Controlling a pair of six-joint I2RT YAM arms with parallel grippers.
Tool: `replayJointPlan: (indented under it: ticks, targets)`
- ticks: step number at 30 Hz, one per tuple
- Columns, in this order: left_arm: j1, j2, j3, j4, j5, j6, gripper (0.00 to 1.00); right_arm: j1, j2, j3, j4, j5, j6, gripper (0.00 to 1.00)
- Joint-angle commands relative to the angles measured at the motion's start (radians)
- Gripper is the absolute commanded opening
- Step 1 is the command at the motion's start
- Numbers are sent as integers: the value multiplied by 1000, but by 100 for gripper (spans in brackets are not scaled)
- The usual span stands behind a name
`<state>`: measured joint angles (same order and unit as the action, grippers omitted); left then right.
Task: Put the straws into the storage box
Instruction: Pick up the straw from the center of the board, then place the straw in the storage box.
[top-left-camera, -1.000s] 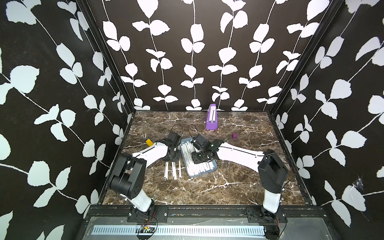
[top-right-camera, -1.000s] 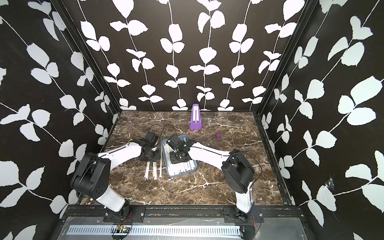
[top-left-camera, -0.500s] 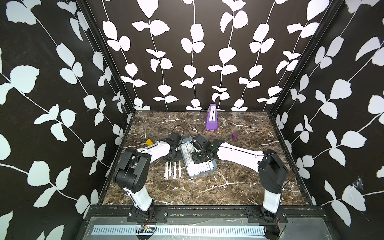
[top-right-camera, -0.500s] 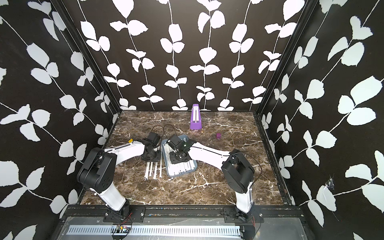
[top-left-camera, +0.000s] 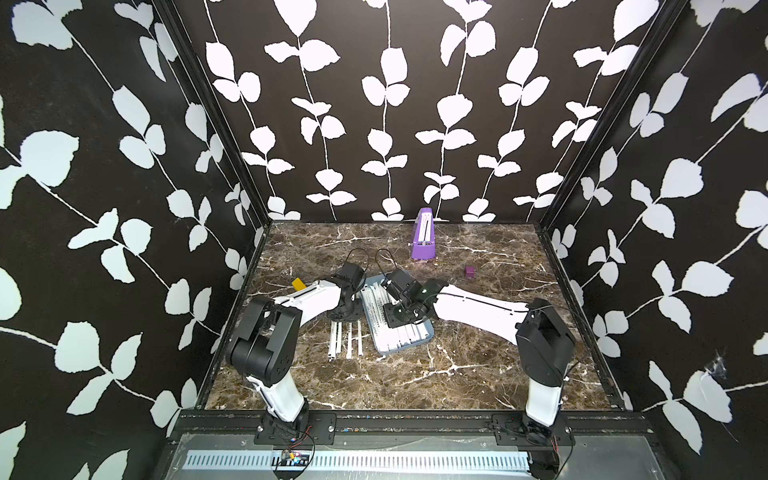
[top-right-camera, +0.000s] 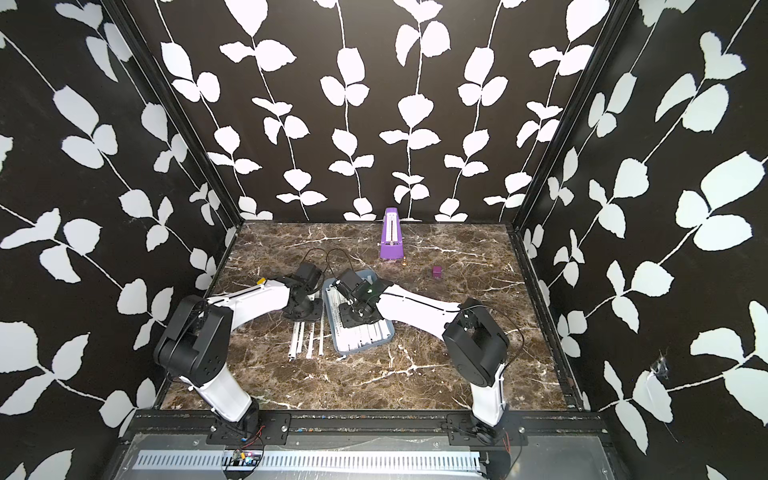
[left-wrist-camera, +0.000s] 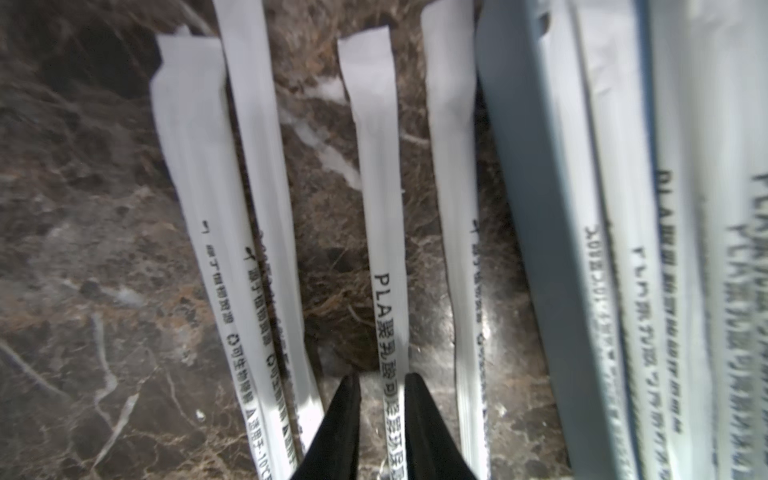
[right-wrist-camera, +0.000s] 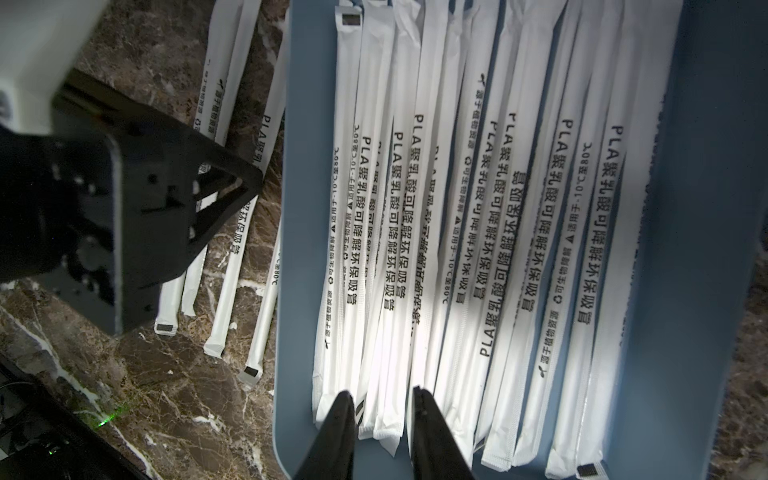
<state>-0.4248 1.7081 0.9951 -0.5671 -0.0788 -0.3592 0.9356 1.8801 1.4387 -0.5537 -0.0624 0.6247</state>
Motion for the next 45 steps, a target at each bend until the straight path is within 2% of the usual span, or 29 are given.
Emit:
replayJointPlan:
  ticks: [1, 7, 11, 18, 21, 23, 27, 30, 35, 38, 39, 45]
  targets:
    - [-5, 23, -12, 12, 9, -13, 21, -7, -11, -13, 13, 14, -4, 27]
    - [-11, 21, -29, 12, 17, -31, 10, -13, -15, -21, 18, 12, -3, 26]
    - [-12, -52, -18, -37, -36, -62, 0, -19, -24, -17, 18, 18, -8, 27]
    - [-10, -226, 13, -93, -141, -171, 0, -54, -60, -35, 2, 24, -26, 26]
    - [-16, -297, 14, -52, -100, -252, 0, -98, -106, -65, -8, 21, -34, 26]
    - [-51, -311, 21, 7, -70, -317, 0, -141, -145, -99, 1, 18, -35, 27]
    - [-184, -220, 101, 107, -83, -433, 0, -240, -210, -162, 2, 16, -54, 26]
    - [-233, -127, 137, 190, -97, -495, 0, -288, -245, -176, -10, 16, -70, 26]
    - [-267, 28, 222, 248, -113, -515, 0, -319, -270, -204, -6, 2, -79, 26]
    - [-270, 130, 323, 201, -92, -498, 0, -320, -271, -217, 2, -8, -79, 26]
    - [-302, 158, 346, 188, -89, -496, 0, -319, -270, -222, 5, -11, -77, 26]
    - [-324, 231, 350, 223, -29, -559, 0, -320, -271, -262, 35, -21, -64, 27]
